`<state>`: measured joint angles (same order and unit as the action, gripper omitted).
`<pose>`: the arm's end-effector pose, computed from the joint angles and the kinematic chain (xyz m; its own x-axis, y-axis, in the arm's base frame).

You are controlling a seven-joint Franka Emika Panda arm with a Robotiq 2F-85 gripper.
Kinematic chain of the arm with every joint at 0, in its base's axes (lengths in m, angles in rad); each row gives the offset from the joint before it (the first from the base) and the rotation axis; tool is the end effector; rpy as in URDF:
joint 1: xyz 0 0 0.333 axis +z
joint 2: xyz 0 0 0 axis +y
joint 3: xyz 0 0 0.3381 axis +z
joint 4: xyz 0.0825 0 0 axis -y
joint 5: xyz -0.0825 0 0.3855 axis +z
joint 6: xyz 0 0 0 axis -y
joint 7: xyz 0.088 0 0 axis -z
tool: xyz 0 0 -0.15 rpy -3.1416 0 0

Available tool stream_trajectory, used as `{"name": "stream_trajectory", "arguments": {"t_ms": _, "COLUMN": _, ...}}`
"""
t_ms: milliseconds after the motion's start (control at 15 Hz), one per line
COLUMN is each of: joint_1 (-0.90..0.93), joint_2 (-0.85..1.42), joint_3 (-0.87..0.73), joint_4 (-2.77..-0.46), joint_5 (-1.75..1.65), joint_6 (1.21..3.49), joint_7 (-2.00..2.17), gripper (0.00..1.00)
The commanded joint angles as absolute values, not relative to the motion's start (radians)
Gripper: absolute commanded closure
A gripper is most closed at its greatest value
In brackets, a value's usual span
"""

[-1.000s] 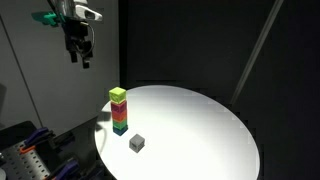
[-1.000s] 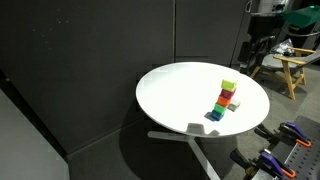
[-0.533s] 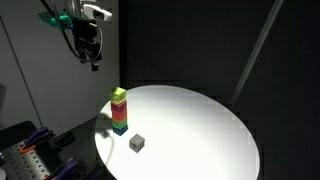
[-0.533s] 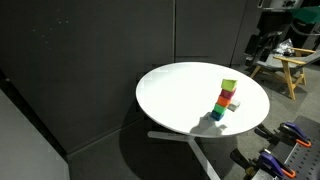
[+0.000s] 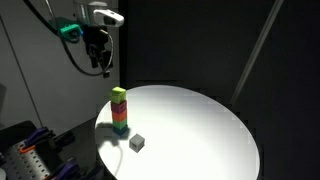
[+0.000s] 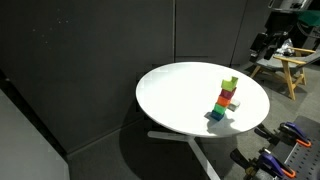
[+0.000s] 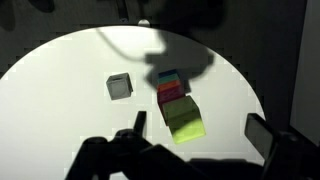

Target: Put the grey block on top of the yellow block on the pile

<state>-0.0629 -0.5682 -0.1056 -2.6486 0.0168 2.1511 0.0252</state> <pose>0.3583 -0.0575 0.4020 0.9798 -0.1887 0.0656 -0.1839 -0.9802 -0.0730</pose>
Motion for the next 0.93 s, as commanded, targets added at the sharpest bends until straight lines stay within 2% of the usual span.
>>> {"name": "stream_trajectory", "arguments": {"t_ms": 0, "joint_1": -0.088, "joint_2": -0.565, "joint_3": -0.151, "joint_4": -2.675, "joint_5": 0.021, "joint_6": 2.214, "joint_7": -0.069, "gripper": 0.0}}
{"name": "stream_trajectory", "arguments": {"t_ms": 867, "joint_1": -0.141, "joint_2": -0.387, "joint_3": -0.302, "joint_4": -2.689, "joint_5": 0.024, "joint_6": 2.409, "joint_7": -0.304, "gripper": 0.0}}
